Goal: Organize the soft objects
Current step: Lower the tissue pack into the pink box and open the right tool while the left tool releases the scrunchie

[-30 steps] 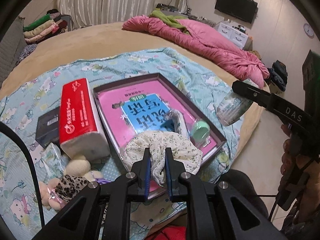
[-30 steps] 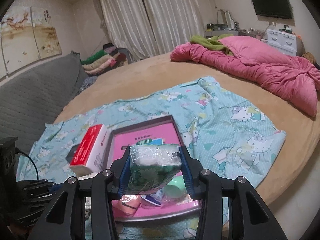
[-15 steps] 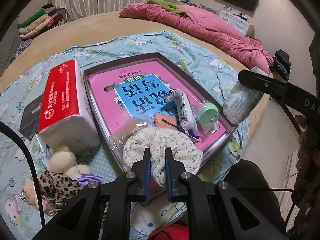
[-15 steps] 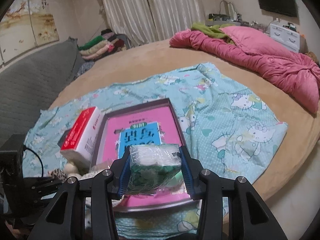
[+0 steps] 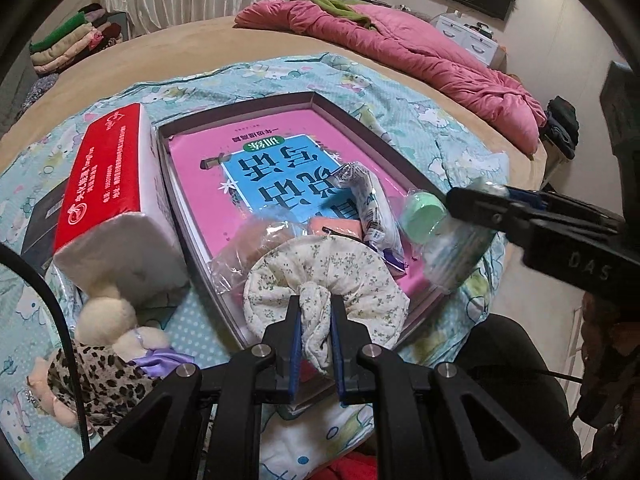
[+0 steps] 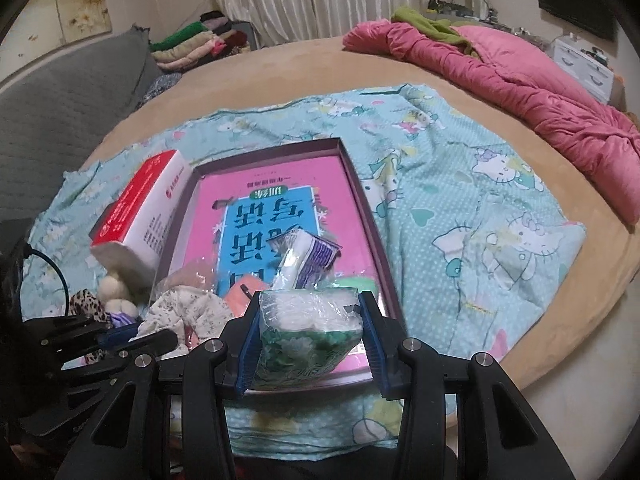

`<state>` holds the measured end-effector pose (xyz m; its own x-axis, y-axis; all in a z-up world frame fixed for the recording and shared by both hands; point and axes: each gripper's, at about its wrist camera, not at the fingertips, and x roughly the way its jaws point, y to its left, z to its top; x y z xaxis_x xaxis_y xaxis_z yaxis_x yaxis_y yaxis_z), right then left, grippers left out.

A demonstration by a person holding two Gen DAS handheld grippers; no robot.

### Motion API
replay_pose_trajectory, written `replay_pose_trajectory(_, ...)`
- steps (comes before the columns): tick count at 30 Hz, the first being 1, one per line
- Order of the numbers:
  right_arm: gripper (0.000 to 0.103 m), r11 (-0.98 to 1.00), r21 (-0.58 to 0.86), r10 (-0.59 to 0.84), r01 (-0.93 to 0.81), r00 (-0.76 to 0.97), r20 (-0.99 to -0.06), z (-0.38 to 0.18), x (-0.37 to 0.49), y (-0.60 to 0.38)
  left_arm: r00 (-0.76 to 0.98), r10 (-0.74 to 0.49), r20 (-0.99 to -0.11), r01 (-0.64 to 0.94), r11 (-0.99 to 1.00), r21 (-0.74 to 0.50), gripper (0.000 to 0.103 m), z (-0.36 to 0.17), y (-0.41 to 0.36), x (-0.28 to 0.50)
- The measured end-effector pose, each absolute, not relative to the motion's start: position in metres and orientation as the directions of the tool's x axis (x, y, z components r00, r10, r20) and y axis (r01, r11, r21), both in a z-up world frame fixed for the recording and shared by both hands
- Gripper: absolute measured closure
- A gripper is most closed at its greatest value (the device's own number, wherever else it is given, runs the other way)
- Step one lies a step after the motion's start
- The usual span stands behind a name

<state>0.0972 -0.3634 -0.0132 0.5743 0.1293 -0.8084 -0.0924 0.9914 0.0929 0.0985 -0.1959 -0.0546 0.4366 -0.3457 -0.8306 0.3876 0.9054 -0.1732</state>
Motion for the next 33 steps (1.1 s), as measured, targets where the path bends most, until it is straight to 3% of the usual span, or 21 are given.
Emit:
replay_pose_trajectory(12,0.056,0.988,-0.023,0.063,-0.152,0.539,-0.840,-0.036,0.111,-0.330,0.441,-0.354,-0.825,0.377,0.907,-0.188,0.090,-0.058,-0.191,0.102)
replay_pose_trajectory(33,0.052,0.987,-0.012,0.088,-0.158,0.613,-0.785,-0.048,0.129,-0.325,0.437,-0.346,-0.830,0.372,0.910,-0.183,0.090,-0.059,-0.190,0.102)
